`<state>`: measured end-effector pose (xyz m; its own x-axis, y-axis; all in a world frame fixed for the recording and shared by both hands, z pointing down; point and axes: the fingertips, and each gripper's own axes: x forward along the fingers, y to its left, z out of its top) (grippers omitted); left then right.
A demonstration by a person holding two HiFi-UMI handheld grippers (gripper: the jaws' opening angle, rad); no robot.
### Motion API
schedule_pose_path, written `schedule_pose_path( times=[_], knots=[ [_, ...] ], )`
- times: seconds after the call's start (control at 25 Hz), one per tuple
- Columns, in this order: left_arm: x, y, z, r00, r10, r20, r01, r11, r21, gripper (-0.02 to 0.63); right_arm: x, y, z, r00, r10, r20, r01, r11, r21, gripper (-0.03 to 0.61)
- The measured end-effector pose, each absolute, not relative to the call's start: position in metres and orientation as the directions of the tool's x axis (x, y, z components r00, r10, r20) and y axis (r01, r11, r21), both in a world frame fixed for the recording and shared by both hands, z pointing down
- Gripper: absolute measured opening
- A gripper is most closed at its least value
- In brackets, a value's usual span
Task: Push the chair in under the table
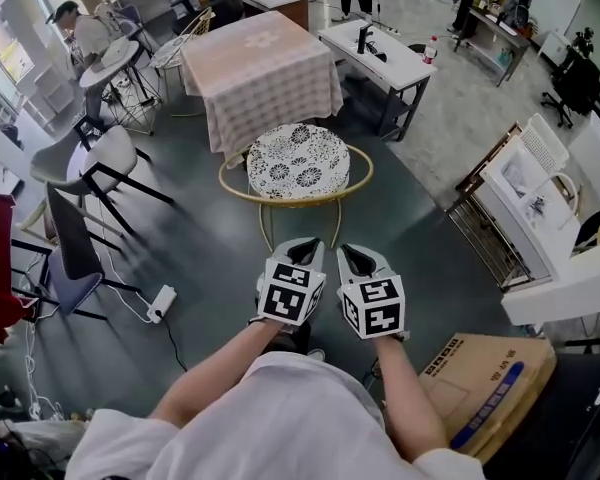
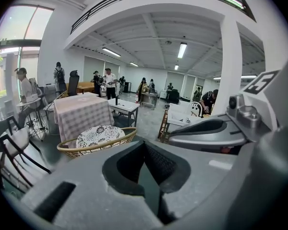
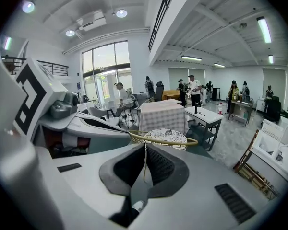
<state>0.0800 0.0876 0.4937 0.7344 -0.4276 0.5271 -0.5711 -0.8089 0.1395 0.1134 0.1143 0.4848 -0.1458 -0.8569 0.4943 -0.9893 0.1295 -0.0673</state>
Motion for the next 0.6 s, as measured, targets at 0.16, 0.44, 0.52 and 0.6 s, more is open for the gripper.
schedule_pose_path(
  times=[0.16, 0.44, 0.52, 0.6],
  knots=[
    [0.074, 0.061, 0.5, 0.72, -0.438, 0.539, -0.582, -0.803, 0.124, 0.005, 0.111, 0.088, 0.495, -0.169, -0.835, 0.524, -0.984, 0.172, -0.044, 0.005],
    [0.058, 0.004, 0.523, 0.696, -0.433, 0.573, -0.592, -0.797, 0.117, 0.005, 0.107, 0.039, 0.514, -0.215, -0.791, 0.573, -0.964, 0.265, 0.004, 0.005],
    [0.053, -0.011, 0.53, 0.691, -0.425, 0.585, -0.579, -0.81, 0.095, 0.005, 0.108, 0.025, 0.521, -0.225, -0.774, 0.592, -0.957, 0.291, 0.017, 0.005],
    [0.047, -0.026, 0.539, 0.684, -0.422, 0.596, -0.565, -0.822, 0.067, 0.006, 0.107, 0.014, 0.529, -0.233, -0.756, 0.612, -0.946, 0.322, 0.037, 0.005]
  ],
)
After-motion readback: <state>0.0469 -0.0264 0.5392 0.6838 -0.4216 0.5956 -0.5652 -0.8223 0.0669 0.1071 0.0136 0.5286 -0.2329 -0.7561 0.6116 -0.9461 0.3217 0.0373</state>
